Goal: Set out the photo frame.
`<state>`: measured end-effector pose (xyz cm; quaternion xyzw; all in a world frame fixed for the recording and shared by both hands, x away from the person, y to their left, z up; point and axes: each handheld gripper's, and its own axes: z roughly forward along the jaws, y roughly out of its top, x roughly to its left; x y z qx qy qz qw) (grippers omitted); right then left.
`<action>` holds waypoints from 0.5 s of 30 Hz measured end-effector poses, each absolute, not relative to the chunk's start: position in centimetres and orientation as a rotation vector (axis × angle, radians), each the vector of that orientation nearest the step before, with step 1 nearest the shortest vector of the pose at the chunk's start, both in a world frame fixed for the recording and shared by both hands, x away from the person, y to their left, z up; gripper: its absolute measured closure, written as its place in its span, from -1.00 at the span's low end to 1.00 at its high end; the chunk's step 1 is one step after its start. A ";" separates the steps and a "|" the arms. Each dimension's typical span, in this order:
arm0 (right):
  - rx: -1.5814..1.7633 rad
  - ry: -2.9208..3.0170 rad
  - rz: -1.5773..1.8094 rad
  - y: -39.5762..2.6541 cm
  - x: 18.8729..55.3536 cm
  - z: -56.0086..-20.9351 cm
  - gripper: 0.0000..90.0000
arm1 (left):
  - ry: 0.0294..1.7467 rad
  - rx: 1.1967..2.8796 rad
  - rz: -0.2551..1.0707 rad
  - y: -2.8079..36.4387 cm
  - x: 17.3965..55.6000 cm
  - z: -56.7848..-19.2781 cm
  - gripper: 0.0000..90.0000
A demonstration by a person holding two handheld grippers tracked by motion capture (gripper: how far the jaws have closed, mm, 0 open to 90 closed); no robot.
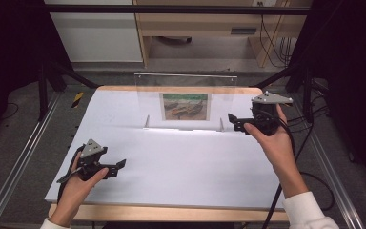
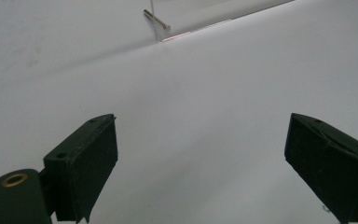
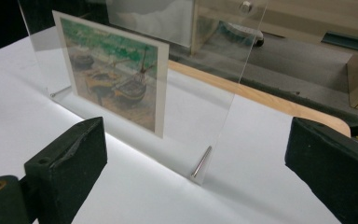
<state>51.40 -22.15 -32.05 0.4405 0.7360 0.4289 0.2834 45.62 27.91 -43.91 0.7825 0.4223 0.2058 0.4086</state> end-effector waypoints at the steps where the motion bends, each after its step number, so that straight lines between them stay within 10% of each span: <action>1: 1.182 1.974 1.143 -22.2 51.2 -32.3 -0.87 | 1.069 1.970 0.519 28.0 45.6 -44.0 -0.80; 15: 1.204 2.019 1.101 -22.2 49.1 -35.9 -0.86 | 1.091 1.981 0.532 28.6 45.6 -44.4 -0.80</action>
